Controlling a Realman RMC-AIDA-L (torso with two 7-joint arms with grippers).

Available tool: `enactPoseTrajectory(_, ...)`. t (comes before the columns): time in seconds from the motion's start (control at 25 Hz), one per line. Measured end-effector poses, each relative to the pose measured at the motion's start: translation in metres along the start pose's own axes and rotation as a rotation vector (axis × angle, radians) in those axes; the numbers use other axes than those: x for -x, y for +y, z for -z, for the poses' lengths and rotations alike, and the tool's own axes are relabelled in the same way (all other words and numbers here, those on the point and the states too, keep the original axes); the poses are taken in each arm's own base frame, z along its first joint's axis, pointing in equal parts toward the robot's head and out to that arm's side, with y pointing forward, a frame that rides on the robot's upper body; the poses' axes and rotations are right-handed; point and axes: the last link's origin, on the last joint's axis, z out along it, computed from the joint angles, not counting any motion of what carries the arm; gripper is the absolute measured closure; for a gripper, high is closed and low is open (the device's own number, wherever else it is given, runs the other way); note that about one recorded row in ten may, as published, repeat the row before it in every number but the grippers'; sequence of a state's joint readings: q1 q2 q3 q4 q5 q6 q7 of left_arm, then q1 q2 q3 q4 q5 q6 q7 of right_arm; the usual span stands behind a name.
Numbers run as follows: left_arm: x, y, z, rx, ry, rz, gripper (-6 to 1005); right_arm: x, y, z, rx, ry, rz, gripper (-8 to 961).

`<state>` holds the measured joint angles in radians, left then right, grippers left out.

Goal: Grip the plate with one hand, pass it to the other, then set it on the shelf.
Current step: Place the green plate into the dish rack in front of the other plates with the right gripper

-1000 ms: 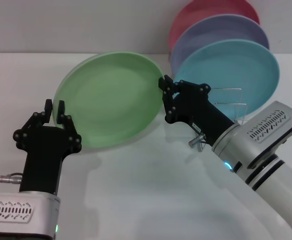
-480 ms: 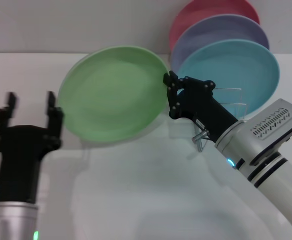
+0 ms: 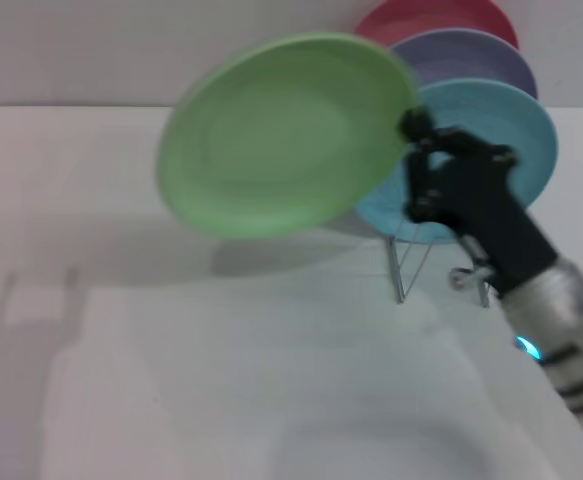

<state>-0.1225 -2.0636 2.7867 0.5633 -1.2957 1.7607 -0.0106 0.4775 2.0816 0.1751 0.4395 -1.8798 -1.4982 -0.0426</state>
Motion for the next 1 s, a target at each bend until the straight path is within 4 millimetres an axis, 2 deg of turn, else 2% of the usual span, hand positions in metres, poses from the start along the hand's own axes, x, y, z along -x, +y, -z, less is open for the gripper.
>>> enactPoseTrajectory(0.04, 0.001, -0.006, -0.003, 0.015, -0.003, 0.021, 264, 0.004, -0.002, 0.009, -0.019, -0.028, -0.001, 937)
enactPoseTrajectory(0.08, 0.004, -0.016, -0.008, 0.045, -0.014, 0.043, 264, 0.011, -0.007, 0.027, -0.060, -0.076, 0.008, 937)
enactPoseTrajectory(0.12, 0.004, -0.016, -0.008, 0.045, -0.014, 0.043, 264, 0.011, -0.007, 0.027, -0.060, -0.076, 0.008, 937)
enactPoseTrajectory(0.28, 0.008, -0.021, -0.017, 0.089, -0.037, 0.066, 264, 0.023, -0.025, 0.065, -0.152, -0.144, 0.075, 936)
enactPoseTrajectory(0.36, 0.009, -0.020, -0.018, 0.101, -0.044, 0.083, 264, 0.024, -0.029, 0.070, -0.171, -0.145, 0.092, 936)
enactPoseTrajectory(0.48, 0.011, -0.017, -0.022, 0.118, -0.056, 0.119, 264, 0.024, -0.046, 0.084, -0.232, -0.121, 0.155, 937)
enactPoseTrajectory(0.68, 0.012, -0.016, -0.025, 0.132, -0.062, 0.152, 264, 0.023, -0.059, 0.092, -0.257, -0.096, 0.215, 938)
enactPoseTrajectory(1.0, 0.012, -0.011, -0.024, 0.164, -0.067, 0.195, 263, 0.017, -0.069, 0.093, -0.254, -0.032, 0.252, 939)
